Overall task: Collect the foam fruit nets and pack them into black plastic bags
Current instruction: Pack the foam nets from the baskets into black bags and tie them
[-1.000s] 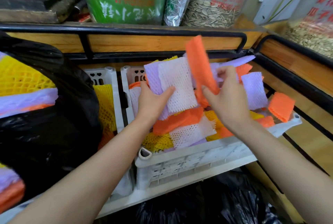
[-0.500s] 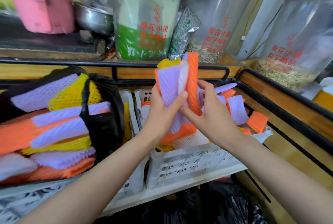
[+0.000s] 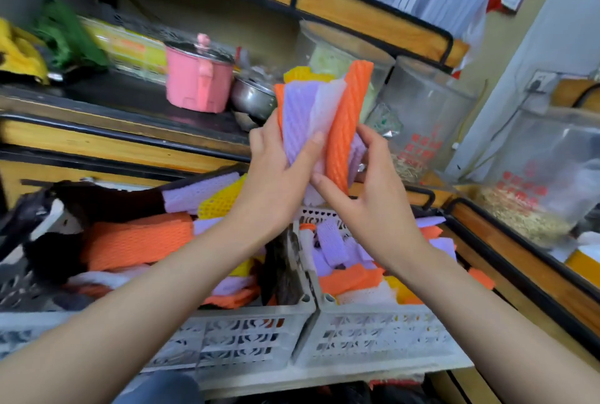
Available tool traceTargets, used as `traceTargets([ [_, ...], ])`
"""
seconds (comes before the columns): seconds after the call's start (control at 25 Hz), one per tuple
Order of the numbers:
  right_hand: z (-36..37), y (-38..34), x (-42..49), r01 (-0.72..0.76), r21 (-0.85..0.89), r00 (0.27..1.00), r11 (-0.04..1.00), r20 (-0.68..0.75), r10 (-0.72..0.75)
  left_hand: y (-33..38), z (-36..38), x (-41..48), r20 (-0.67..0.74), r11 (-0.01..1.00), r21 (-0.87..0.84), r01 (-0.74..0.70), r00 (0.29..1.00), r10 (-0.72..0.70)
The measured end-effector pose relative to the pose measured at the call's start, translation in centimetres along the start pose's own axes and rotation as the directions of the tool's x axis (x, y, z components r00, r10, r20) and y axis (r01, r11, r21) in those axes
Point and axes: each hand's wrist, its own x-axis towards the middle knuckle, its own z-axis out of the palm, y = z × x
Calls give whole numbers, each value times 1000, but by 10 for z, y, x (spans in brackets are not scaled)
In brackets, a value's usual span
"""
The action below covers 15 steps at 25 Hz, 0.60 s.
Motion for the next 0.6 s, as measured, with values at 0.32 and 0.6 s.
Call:
traceTargets([
  [0.32, 115, -60, 2, 44, -112, 969, 993, 247, -15, -64, -119, -16, -120, 958, 75, 276, 956, -266],
  [0.6, 192, -36, -18, 40, -361, 906, 932, 406, 119, -125, -123, -51, -20, 731, 271, 627, 763, -647],
])
